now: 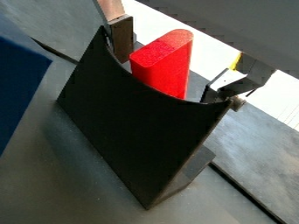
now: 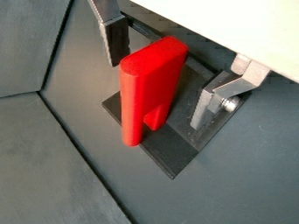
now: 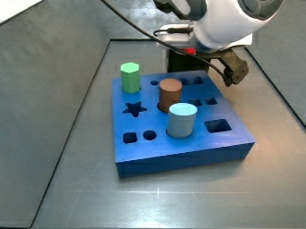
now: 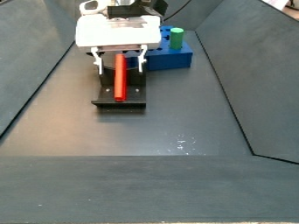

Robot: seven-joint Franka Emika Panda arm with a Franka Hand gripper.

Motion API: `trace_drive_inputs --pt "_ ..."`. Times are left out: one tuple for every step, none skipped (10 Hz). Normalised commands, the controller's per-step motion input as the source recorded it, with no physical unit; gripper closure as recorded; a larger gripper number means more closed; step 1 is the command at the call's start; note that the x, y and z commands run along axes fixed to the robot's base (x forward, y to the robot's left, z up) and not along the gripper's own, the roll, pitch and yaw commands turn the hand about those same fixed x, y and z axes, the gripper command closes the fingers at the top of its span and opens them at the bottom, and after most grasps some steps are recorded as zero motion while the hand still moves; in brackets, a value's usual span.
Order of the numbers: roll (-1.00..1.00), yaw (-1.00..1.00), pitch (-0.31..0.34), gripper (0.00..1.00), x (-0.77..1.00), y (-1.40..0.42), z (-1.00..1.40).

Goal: Pick up the square-circle object. Move up. Place the square-circle object on the fixture. Regrasp the square-circle object. Move to above the board. Insert the square-circle object.
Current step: Regrasp the square-circle object, then move to above the board.

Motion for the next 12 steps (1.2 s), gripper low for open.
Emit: trace_drive_inputs --pt "0.05 0.03 0.029 0.0 0.02 -0.01 -0.17" --pt "0.0 0.0 0.0 1.0 0.0 0.0 0.0" --pt "0.08 0.06 -0.29 1.0 0.11 -0.06 1.0" --pt "0.08 0.04 -0.28 1.0 0.1 -0.06 1.0" --pt "0.08 -0.01 -0.248 1.0 0.09 -0.06 1.0" --pt "0.06 -0.06 -0.223 1.0 0.09 -0.06 1.0" --pt "0.04 -0.12 -0.181 1.0 0.08 -0.06 1.0" --pt "0.04 -0.16 -0.14 1.0 0.07 -0.06 1.0" --pt "0.04 -0.2 -0.079 1.0 0.07 -0.05 1.0" --pt "0.04 -0.2 -0.048 1.0 0.06 -0.05 1.0" --pt "0.04 -0.18 0.029 1.0 0.05 -0.05 1.0" --pt "0.04 -0.17 0.059 1.0 0.05 -0.05 1.0"
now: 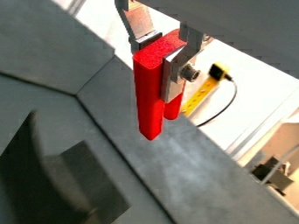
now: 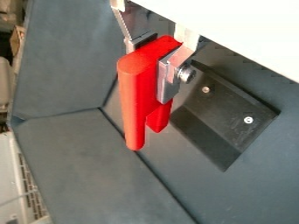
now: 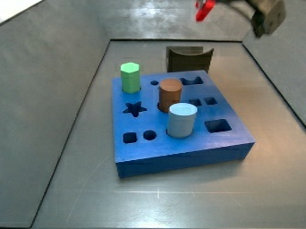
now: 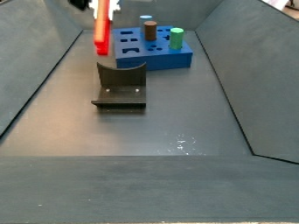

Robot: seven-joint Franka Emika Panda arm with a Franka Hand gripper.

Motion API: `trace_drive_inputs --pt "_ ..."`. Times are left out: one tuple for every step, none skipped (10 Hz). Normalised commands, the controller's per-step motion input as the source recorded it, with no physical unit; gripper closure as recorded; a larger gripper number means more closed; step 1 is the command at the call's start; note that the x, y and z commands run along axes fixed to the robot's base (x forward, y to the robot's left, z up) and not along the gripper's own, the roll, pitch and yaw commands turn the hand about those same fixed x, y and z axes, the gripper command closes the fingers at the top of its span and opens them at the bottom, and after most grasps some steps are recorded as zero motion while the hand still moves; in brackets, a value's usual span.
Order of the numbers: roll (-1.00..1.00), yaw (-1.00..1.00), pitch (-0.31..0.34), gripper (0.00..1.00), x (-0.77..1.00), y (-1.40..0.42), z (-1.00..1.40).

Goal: Pick up the square-circle object. Move up. Place the square-circle object on the fixture. Regrasp the square-circle object. Move to above the board. Insert the square-circle object.
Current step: Move to above the board.

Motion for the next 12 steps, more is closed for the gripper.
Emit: trace_drive_inputs --pt "0.03 -0.12 0.109 1.0 0.04 -0.04 1.0" --pt "0.02 -0.09 0.142 1.0 0.03 -0.04 1.0" --pt "0.0 -0.04 0.176 1.0 0.03 -0.04 1.0" --pt "-0.01 -0.01 0.185 1.0 0.03 -0.04 1.0" --pt "-0.02 0.04 0.206 1.0 0.03 -0.04 1.0" --pt "-0.03 0.07 0.215 1.0 0.04 -0.05 0.98" --pt "-0.03 0.11 0.216 1.0 0.04 -0.04 0.75" --pt "-0.03 0.13 0.204 1.0 0.04 -0.04 0.63" --pt "-0.02 0.16 0.173 1.0 0.03 -0.03 0.39" --pt "-0.03 0.18 0.144 1.0 0.03 -0.03 0.22" --pt "-1.0 -0.06 0.079 1.0 -0.68 -1.0 0.07" --pt "-1.0 -0.06 0.072 1.0 -0.68 -1.0 0.07"
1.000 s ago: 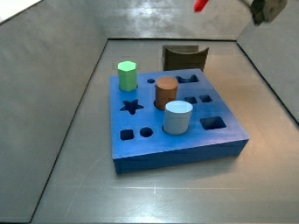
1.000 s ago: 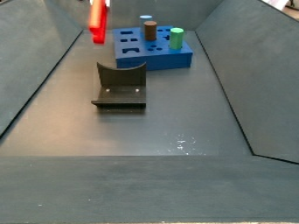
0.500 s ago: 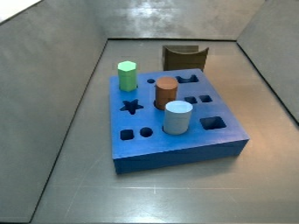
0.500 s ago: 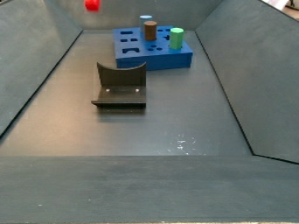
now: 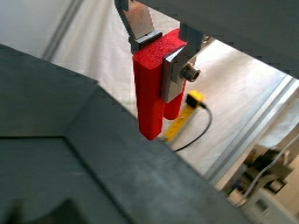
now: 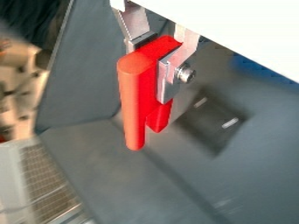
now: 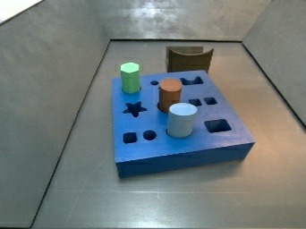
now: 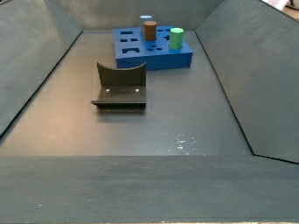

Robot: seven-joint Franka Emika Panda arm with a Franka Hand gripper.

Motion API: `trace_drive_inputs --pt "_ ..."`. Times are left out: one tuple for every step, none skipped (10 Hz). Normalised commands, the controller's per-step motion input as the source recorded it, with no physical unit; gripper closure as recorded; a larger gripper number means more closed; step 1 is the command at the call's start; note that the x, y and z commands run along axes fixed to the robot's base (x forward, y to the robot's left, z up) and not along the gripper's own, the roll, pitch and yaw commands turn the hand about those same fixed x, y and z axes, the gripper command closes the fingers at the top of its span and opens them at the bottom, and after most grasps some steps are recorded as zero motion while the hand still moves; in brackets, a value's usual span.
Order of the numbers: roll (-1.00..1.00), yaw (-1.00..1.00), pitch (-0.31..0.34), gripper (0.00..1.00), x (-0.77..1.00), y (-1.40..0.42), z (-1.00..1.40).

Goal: Pick up the square-circle object. Move up. Place the square-circle object on the fixture. Regrasp the square-circle object. Move to above the board. Insert the square-circle object.
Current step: Move to above the board.

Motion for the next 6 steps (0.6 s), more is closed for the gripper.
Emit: trace_drive_inputs --pt "-1.0 -0.05 0.053 1.0 -0.72 -1.0 0.09" --pt "-1.0 -0.05 0.049 1.0 -0.74 -1.0 0.07" --pt "-1.0 -0.05 0.05 1.0 -0.75 -1.0 0.08" --pt "-1.0 -0.05 0.05 1.0 -0.76 -1.0 0.08" --pt "-1.0 -0.05 0.048 1.0 -0.8 -1.0 0.08" --pt "-1.0 -0.04 0.044 1.0 -0.8 -0.97 0.08"
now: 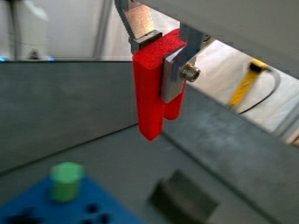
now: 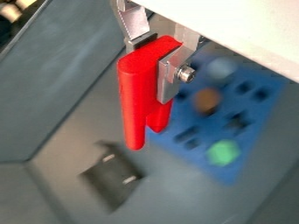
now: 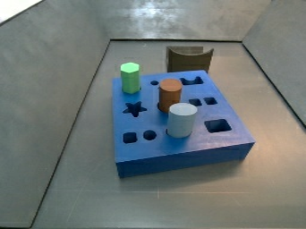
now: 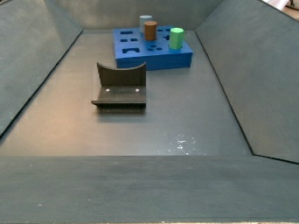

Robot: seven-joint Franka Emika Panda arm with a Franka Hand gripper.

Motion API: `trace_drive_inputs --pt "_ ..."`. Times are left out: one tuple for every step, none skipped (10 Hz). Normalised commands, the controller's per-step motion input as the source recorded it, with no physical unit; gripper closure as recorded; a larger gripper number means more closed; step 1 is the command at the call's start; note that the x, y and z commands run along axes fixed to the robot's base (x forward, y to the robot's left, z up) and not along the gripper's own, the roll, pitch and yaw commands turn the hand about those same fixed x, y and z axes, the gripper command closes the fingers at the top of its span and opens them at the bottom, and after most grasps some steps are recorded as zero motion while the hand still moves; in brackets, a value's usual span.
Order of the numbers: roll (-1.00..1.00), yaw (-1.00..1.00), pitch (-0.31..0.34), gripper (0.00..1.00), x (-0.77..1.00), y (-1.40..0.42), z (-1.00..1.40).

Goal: Pick up the square-circle object. Move up. Place the square-circle object on the fixture. Regrasp the square-circle object. Move to above the board. Insert the square-circle object.
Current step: Move to above the board.

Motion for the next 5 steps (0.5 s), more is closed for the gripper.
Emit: trace_drive_inputs --pt "-1.0 -0.04 0.037 1.0 -0.5 -0.54 0.04" --pt "-1.0 -0.04 0.04 1.0 -0.3 -0.28 0.01" --pt "-1.0 -0.02 0.034 1.0 -0.15 -0.12 0.02" --pt "-1.0 -0.03 0.023 1.0 -0.12 -0.09 0.0" --pt "-0.74 -0.02 0.0 1.0 -0.09 -0.03 0.0"
